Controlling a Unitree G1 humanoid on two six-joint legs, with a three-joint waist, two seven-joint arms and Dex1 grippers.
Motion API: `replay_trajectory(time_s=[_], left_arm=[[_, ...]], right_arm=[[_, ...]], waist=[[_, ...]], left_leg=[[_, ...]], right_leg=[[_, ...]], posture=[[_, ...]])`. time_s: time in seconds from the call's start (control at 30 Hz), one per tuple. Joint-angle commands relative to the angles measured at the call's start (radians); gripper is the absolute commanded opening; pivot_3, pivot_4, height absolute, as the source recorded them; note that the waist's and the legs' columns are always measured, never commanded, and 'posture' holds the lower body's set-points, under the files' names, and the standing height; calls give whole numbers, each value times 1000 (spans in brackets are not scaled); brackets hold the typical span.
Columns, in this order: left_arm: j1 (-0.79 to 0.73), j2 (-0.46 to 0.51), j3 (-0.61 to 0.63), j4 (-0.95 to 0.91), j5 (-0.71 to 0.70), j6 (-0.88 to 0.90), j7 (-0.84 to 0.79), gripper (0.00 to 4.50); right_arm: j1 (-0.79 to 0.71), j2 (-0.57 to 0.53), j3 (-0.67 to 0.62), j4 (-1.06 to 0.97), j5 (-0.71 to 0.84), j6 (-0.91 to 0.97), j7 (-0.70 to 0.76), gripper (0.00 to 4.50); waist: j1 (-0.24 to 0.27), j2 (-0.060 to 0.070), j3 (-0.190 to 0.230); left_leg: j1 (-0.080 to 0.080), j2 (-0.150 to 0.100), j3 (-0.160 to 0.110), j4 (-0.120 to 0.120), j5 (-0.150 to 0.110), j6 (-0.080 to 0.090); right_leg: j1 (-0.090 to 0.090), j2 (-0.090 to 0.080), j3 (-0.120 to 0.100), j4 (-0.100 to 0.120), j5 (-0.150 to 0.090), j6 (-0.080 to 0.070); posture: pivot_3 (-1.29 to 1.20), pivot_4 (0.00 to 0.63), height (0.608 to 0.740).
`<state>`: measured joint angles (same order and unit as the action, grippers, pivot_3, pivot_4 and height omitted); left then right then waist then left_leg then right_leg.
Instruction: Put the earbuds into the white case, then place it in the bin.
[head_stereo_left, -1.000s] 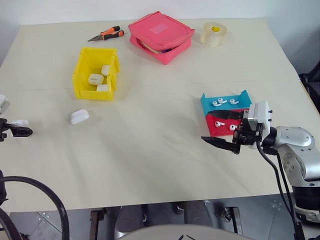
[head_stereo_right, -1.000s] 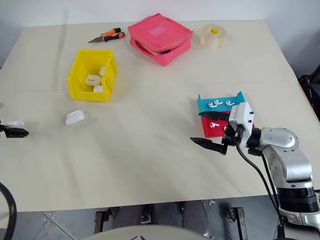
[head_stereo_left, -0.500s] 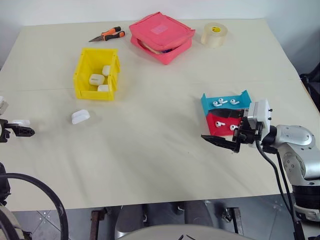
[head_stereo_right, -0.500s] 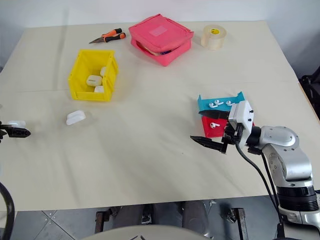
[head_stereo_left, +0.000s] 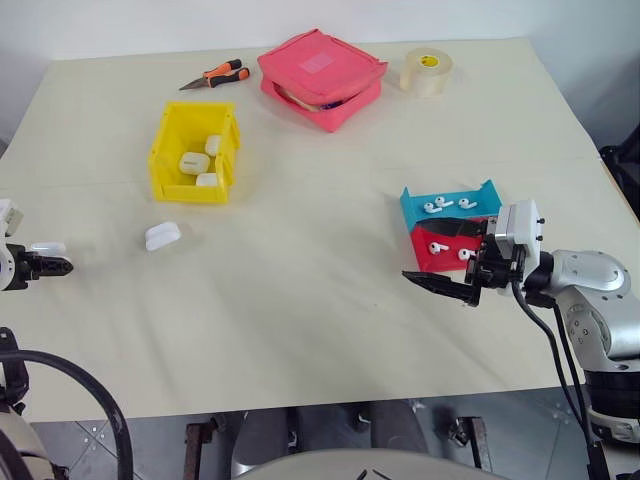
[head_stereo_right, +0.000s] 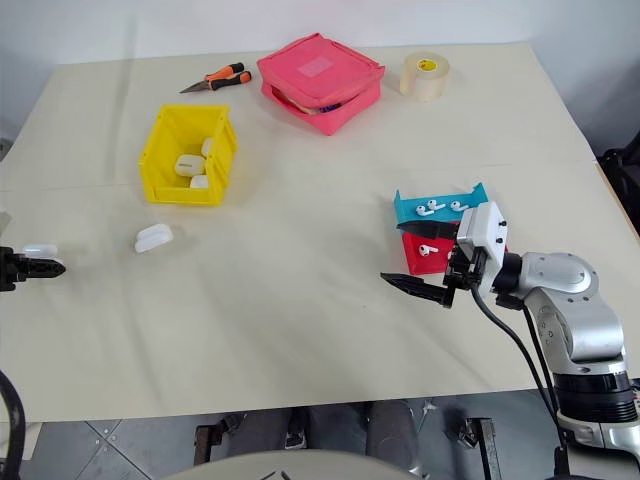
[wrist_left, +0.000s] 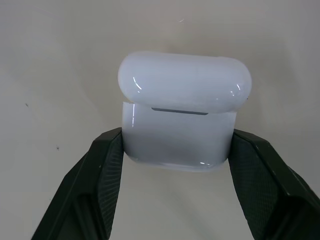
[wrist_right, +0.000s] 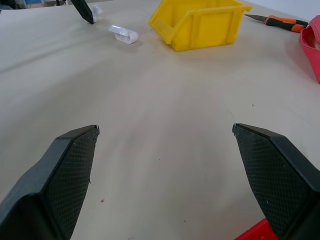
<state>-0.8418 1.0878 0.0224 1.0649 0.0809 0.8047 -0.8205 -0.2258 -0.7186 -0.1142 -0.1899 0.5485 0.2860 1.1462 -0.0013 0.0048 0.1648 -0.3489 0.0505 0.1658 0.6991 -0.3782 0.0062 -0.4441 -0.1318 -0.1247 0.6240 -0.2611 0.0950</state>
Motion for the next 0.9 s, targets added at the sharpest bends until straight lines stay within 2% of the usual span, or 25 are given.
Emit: replay_trajectory(time_s=[0.03,0.2,0.3,0.4,0.53,0.6,0.73,0.9], left_arm=[[81,6,-2,-180,-35,8,-72,2777],[279,23,147,-684,-189,81,-153,2777],[368,-18,254,-947,-289,61,-158,2777],[372,-101,291,-1085,-349,-15,-122,2777],[326,-260,283,-1156,-417,-265,-120,2777],[286,-376,226,-1171,-443,-401,-140,2777],[246,-554,103,-1126,-440,-558,-162,2777],[218,-701,10,-1040,-429,-698,-170,2777]], right_arm=[[1,-18,-28,-17,7,-8,2,4500],[23,-30,-47,-37,18,2,-3,4500],[34,-41,-63,-49,25,11,-10,4500],[49,-59,-85,-66,30,22,-16,4500],[74,-89,-121,-105,44,53,-36,4500],[111,-111,-151,-141,40,74,-55,4500],[162,-130,-181,-199,16,109,-122,4500],[208,-121,-204,-274,2,147,-212,4500]], waist=[[0,0,0],[1,-11,6],[-3,-16,8],[-2,-16,8],[4,-15,9],[9,-16,9],[21,-17,9],[21,-17,9]], left_leg=[[0,0,0,0,0,0],[-2,1,-1,2,0,0],[-3,2,-1,2,0,0],[-3,1,-1,2,-1,0],[-3,1,-1,2,-1,0],[-4,1,-1,3,-1,0],[-4,0,-1,4,-1,1],[-4,0,-1,4,-1,1]], right_leg=[[0,0,0,0,0,0],[-1,0,-1,0,0,0],[-1,0,-1,-1,0,0],[-1,0,-1,-1,0,0],[-1,0,0,-1,0,0],[-1,0,-1,-1,0,0],[0,-1,0,-2,1,2],[0,0,0,-3,1,2]], posture=[[0,150,740],[0,150,740],[0,150,740],[0,150,740],[0,150,740],[0,150,740],[0,150,740],[0,150,740]])
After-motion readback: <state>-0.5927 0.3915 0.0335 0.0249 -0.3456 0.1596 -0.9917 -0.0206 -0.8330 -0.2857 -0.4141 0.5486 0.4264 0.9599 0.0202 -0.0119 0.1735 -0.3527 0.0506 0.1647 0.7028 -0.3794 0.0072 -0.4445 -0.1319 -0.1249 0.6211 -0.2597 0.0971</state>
